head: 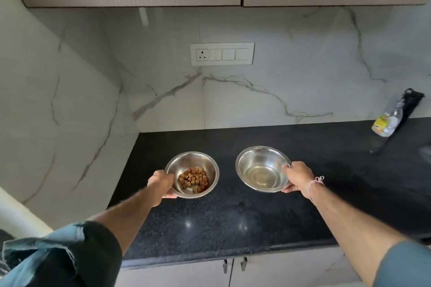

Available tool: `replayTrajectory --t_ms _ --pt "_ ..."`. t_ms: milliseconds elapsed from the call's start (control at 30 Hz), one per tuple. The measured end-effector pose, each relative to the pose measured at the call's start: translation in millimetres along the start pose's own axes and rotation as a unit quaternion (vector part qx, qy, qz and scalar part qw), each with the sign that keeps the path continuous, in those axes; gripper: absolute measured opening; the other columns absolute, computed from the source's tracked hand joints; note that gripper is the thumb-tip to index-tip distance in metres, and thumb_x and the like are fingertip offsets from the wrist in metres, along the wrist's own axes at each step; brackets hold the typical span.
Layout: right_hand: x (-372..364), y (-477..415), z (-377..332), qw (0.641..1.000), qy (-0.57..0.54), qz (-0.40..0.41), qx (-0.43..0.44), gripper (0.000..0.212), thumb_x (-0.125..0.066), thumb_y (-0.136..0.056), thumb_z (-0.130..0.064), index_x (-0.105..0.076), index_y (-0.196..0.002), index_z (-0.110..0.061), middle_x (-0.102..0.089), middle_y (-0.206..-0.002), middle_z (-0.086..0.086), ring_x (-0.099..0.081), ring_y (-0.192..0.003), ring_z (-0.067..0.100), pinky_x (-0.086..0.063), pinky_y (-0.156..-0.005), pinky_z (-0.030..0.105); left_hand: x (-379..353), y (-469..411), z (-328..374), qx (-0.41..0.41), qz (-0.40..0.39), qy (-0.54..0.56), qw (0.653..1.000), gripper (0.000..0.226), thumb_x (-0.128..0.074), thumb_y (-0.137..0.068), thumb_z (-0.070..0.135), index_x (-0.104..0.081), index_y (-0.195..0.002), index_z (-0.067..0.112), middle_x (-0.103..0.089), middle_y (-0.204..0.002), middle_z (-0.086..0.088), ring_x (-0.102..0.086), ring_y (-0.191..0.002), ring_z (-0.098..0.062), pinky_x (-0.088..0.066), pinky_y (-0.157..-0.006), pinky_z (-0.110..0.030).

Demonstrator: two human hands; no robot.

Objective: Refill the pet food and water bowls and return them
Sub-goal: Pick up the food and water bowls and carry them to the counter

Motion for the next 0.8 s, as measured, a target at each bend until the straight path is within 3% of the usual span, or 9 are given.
replayTrajectory --t_ms 167,433,633,800 --pt "-10.7 -33.8 8.6 0.998 0.017 -0.064 0.011 0.023 -0.051 -0.106 -0.022 -0.063 -0.111 -0.003 -0.072 -0.083 0.019 -0.073 -0.05 0.026 -0.056 -0.042 0.03 -26.5 11.6 -11.0 0.046 0.039 0.028 0.998 0.025 -0.054 -0.1 0.014 -0.059 -0.123 0.005 -0.071 -0.097 -0.021 -0.077 -0.069 -0.03 -0.061 -0.049 -0.036" --pt "-34.9 -48.1 22.3 0.994 0.01 -0.109 -0.004 0.03 -0.049 -0.106 -0.023 -0.06 -0.123 -0.001 -0.069 -0.1 0.018 -0.072 -0.048 0.022 -0.056 -0.041 0.029 -47.3 2.1 -30.6 0.086 0.07 0.038 0.993 0.023 -0.055 -0.102 0.016 -0.06 -0.122 0.005 -0.073 -0.095 -0.022 -0.077 -0.07 -0.033 -0.065 -0.063 -0.046" --pt "-39.2 -49.6 33.1 0.993 0.024 -0.116 -0.016 0.033 -0.048 -0.106 -0.023 -0.057 -0.128 -0.001 -0.065 -0.11 0.018 -0.075 -0.061 0.031 -0.063 -0.051 0.041 -62.7 -15.8 -36.5 0.076 0.073 0.062 0.992 0.022 -0.056 -0.102 0.016 -0.062 -0.119 0.004 -0.07 -0.093 -0.022 -0.074 -0.067 -0.035 -0.062 -0.049 -0.043" --pt "-42.7 -54.0 44.9 0.993 0.019 -0.116 -0.026 0.031 -0.046 -0.106 -0.022 -0.056 -0.128 -0.001 -0.063 -0.113 0.017 -0.074 -0.063 0.029 -0.063 -0.051 0.039 -78.1 -20.9 -42.1 0.071 0.069 0.056 0.994 0.024 -0.055 -0.103 0.019 -0.061 -0.121 0.006 -0.07 -0.102 -0.022 -0.075 -0.076 -0.036 -0.064 -0.067 -0.052"
Point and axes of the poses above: each hand's wrist, its own y-axis away from the middle knuckle, its own x-axis out of the back of the hand, z = x × y, the point moved 1 cm from there along -y, towards the middle knuckle
